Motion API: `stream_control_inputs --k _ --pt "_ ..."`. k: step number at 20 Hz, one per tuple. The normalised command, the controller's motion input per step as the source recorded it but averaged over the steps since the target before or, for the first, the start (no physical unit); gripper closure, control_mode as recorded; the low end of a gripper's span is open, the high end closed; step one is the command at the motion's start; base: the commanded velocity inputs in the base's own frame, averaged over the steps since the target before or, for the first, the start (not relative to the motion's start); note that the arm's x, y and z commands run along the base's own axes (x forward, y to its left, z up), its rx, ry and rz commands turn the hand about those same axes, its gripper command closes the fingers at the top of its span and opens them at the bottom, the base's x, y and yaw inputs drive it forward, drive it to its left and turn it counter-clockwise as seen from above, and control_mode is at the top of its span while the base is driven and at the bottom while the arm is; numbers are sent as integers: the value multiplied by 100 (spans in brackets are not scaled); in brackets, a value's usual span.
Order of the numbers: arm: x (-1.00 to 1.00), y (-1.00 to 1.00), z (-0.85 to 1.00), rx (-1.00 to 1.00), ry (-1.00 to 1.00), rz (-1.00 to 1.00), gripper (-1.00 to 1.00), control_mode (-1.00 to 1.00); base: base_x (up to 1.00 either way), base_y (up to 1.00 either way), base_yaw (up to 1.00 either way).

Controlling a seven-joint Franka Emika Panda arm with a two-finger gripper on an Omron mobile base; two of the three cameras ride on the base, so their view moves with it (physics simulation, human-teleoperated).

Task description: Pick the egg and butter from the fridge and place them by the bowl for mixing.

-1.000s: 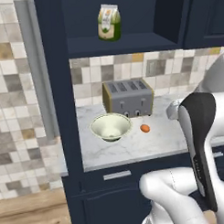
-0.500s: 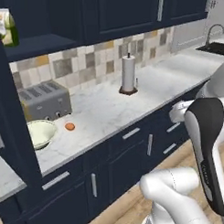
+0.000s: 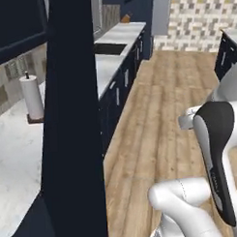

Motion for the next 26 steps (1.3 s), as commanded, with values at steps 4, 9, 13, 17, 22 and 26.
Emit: stream_control_inputs --k 4,9,13,17,22,26 --pt "0 0 0 0 0 0 -100 100 15 0 -84" --pt "0 0 0 0 0 0 -100 100 90 0 -48" --pt "0 0 0 0 0 0 -100 100 100 -2 -36" --pt "0 0 0 0 0 0 -100 100 100 -10 -24" --pt "0 0 0 0 0 0 -100 100 100 -6 -16" --pt "0 0 0 0 0 0 -100 100 100 -9 -9"
